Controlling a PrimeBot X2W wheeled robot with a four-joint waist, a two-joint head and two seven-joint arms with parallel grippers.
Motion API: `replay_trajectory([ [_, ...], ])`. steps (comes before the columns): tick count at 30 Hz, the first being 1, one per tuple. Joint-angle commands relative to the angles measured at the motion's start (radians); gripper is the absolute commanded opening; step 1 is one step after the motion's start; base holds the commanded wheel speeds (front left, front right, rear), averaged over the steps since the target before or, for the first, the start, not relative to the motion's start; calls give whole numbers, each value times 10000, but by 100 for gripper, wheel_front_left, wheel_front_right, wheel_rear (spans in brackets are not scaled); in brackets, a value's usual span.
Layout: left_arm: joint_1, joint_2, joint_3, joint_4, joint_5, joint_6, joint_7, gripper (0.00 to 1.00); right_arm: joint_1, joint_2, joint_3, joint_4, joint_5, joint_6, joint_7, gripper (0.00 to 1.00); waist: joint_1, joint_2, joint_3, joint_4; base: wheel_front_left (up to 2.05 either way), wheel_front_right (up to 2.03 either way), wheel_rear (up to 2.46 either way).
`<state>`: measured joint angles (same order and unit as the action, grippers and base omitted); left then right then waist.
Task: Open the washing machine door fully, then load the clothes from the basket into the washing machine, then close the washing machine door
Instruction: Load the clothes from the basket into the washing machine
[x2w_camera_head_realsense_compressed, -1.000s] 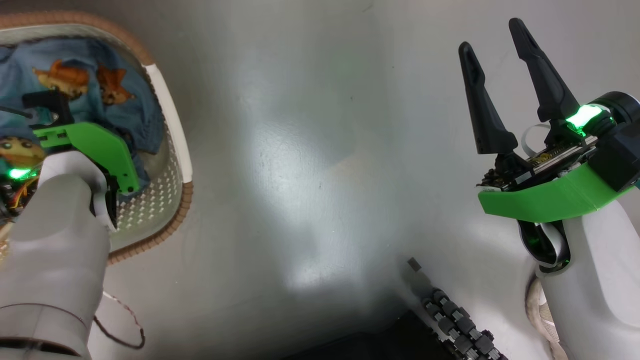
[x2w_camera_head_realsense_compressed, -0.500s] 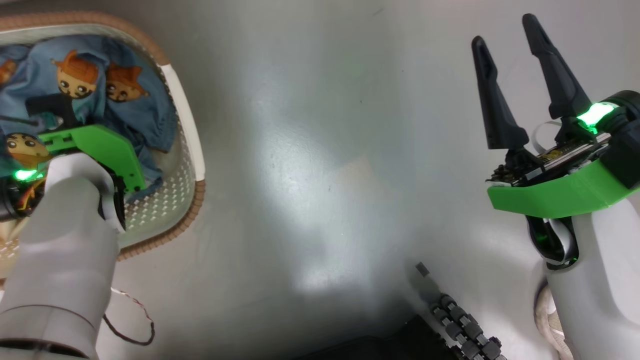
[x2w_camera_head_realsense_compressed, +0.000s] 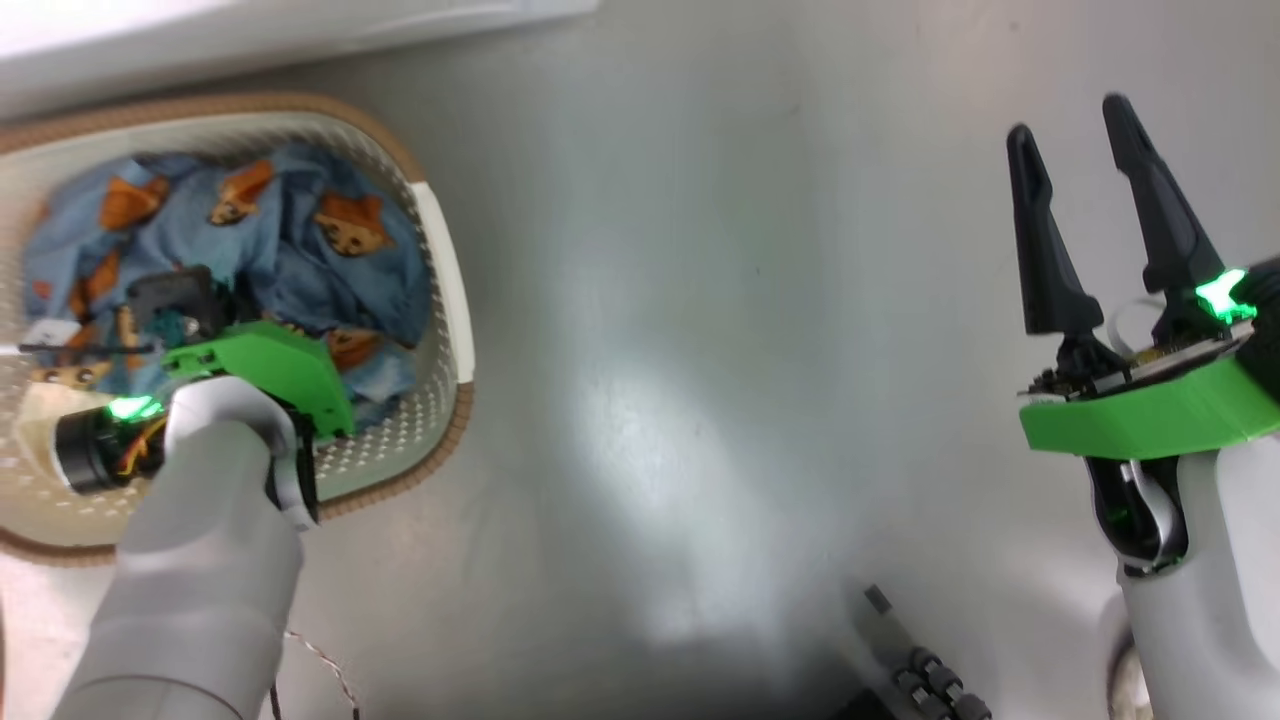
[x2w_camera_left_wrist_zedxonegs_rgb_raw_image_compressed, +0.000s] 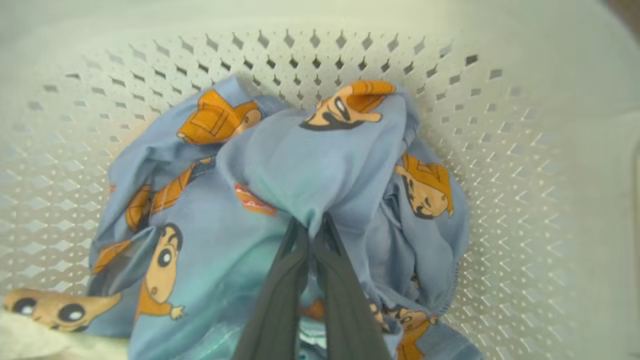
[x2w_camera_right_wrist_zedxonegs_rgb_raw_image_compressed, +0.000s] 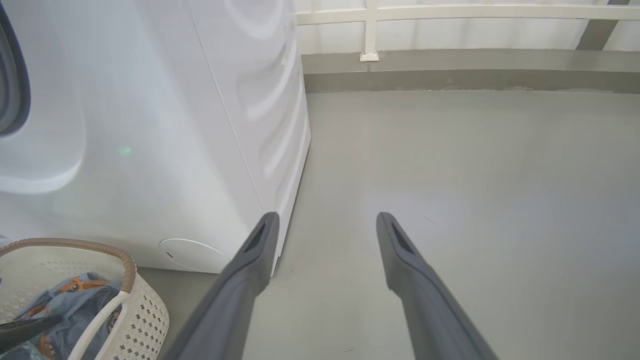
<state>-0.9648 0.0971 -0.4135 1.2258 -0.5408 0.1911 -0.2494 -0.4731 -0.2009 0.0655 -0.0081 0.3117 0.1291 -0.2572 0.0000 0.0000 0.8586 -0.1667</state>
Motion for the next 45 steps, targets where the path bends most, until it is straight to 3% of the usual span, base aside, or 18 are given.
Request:
replay_trajectory([
  [1, 544, 285, 214, -485, 122, 184, -116, 0, 628, -1, 52, -117, 116, 16, -45, 100, 0, 0, -699, 372, 0, 0, 0],
  [11, 2709, 187, 860, -3860, 1195, 571, -122, 0, 1517, 254, -398, 163, 51, 16, -45, 100, 0, 0, -2296, 808, 0, 0, 0],
  [19, 4461, -75, 1381, -6068, 1971, 306, -123, 0, 2342, 310, -444, 403, -150, 16, -45, 100, 0, 0, -3825, 1156, 0, 0, 0],
  [33, 6507, -235, 1646, -7838, 2565, -105, -123, 0, 3587, 305, -119, 680, -660, 16, -45, 100, 0, 0, -6029, 1601, 0, 0, 0],
  [45, 7917, 96, 1518, -9102, 2801, -309, -123, 0, 4527, 455, -238, 600, -1042, 16, -37, 100, 0, 0, -7541, 1815, 0, 0, 0],
])
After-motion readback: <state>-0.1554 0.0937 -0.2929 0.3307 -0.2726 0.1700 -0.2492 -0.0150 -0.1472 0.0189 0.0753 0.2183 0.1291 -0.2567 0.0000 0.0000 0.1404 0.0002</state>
